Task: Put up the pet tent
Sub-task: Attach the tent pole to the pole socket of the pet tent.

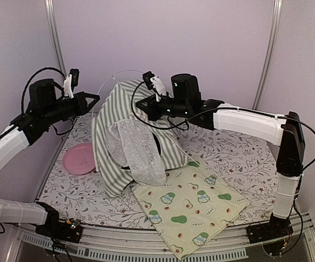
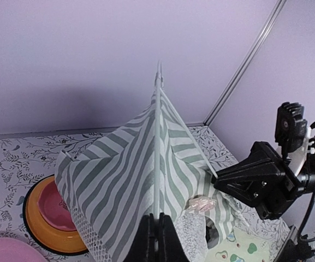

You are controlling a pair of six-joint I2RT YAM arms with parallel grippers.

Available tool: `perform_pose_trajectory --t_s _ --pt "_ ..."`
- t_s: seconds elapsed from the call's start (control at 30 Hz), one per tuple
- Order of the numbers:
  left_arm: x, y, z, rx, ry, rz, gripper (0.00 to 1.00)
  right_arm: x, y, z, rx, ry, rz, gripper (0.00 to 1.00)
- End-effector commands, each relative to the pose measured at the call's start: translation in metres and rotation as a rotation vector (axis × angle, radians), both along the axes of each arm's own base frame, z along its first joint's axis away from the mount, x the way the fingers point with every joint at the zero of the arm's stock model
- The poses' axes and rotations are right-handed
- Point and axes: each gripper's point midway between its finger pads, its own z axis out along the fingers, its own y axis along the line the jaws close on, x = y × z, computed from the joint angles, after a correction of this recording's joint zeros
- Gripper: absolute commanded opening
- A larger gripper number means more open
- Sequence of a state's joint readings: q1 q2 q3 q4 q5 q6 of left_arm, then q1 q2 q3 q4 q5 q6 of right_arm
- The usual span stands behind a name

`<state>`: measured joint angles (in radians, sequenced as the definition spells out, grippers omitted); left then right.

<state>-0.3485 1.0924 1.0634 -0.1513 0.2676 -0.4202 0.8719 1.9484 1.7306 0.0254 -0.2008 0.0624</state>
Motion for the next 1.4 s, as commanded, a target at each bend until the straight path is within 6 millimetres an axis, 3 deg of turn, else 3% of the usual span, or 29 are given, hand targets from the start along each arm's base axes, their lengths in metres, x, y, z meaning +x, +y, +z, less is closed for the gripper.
perform_pose_trajectory --t_s 0.0,0.4,0.8,1.37 --pt "-0.005 0.006 0.041 -0.041 -0.104 0.023 0.0 -0.006 0.0 -0.01 -0.039 0.005 0.0 0.0" --pt "-0.006 0.008 0.04 -0.037 -0.104 0.031 0.0 -0.001 -0.007 -0.006 -0.033 -0.001 -0.05 0.0" --pt "-0.004 0.008 0.037 -0.031 -0.097 0.034 0.0 -0.013 -0.004 0.002 0.003 -0.014 0.014 0.0" --pt "-0.006 0.008 0.038 -0.03 -0.102 0.03 0.0 -0.007 -0.006 0.007 0.013 -0.022 -0.018 0.0"
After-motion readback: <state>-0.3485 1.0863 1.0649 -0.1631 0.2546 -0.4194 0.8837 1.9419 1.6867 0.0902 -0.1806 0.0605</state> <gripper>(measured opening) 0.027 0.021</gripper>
